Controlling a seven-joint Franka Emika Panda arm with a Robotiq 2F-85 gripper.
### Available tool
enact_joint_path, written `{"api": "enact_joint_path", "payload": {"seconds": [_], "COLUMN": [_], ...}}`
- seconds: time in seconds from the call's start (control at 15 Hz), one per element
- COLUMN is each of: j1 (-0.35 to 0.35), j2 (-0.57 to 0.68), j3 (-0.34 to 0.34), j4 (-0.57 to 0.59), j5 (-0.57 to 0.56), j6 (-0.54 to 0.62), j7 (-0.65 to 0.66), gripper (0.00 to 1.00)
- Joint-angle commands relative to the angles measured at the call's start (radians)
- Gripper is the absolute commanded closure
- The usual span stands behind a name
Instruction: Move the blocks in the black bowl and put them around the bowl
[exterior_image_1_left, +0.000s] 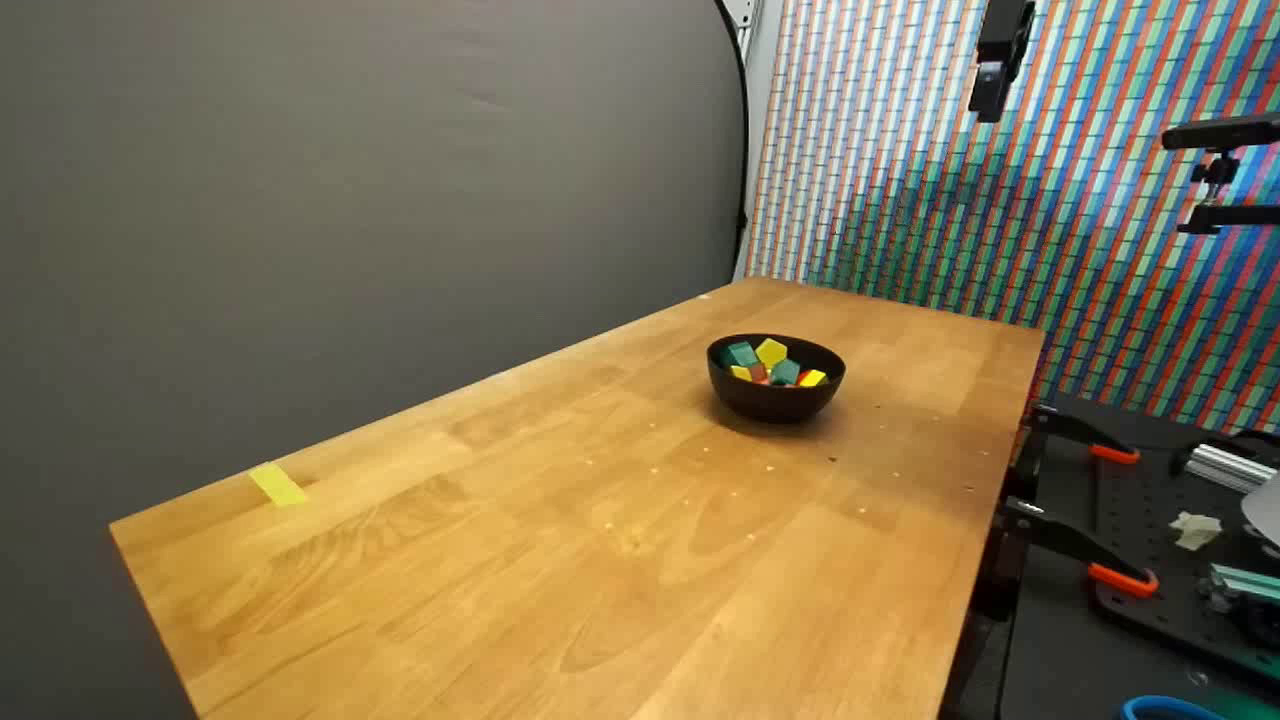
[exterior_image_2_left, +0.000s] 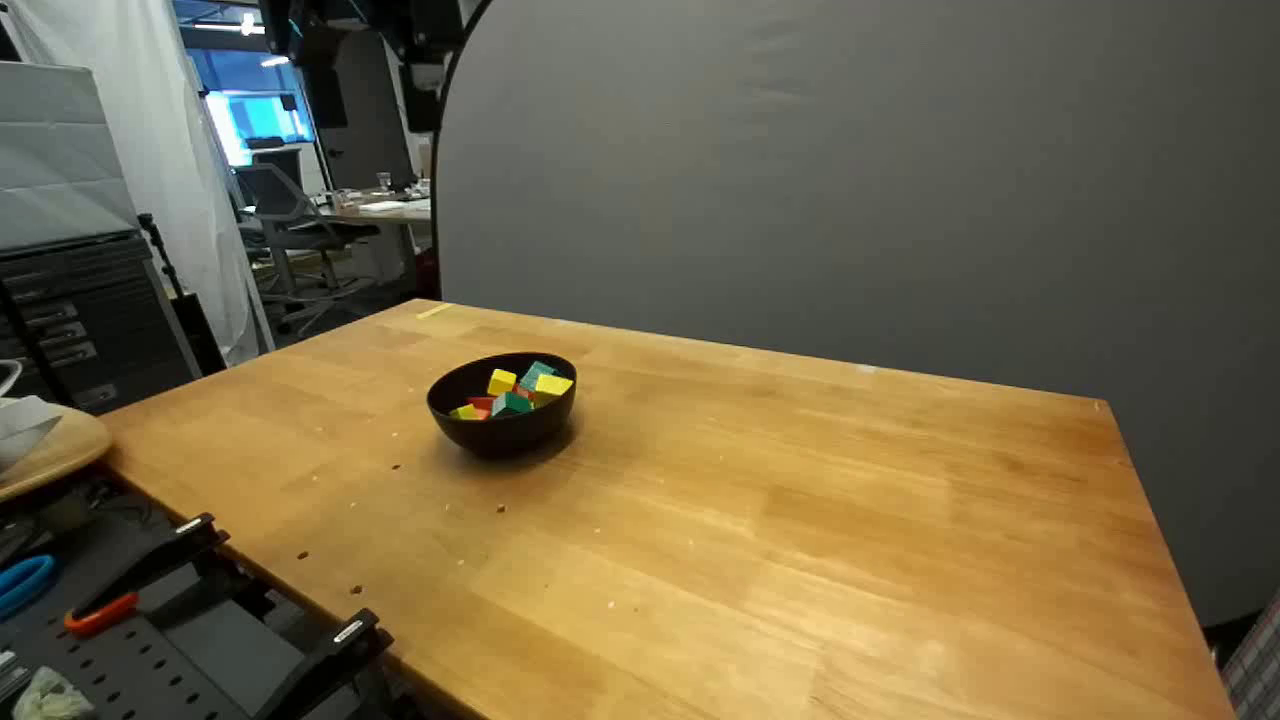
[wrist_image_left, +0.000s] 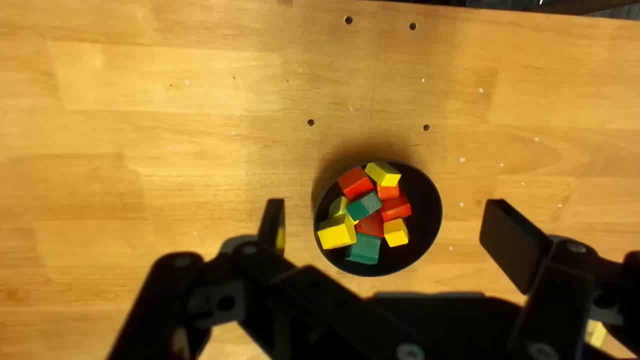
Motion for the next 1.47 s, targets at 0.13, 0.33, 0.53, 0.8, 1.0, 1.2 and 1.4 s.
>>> {"api": "enact_joint_path", "payload": {"seconds": [0.13, 0.33, 0.53, 0.8, 1.0, 1.2, 1.4], "j1": [-0.006, -0.007, -0.007, 0.02, 0.034, 0.033, 0.037], "j2": [0.001, 0.005, 0.005, 0.117, 0.303, 0.487, 0.619], "j3": [0.006, 0.006, 0.007, 0.03, 0.081, 0.127, 0.154], "j4": [0.003, 0.002, 0.002, -0.025, 0.008, 0.077, 0.14], "j5": [0.004, 0.004, 0.004, 0.03, 0.017, 0.024, 0.022], "j6": [-0.003, -0.002, -0.002, 0.217, 0.435, 0.563, 0.56], "j7": [-0.003, -0.003, -0.003, 0.016, 0.07, 0.187, 0.264], "gripper": [0.0, 0.0, 0.0, 0.0, 0.0, 0.0, 0.0]}}
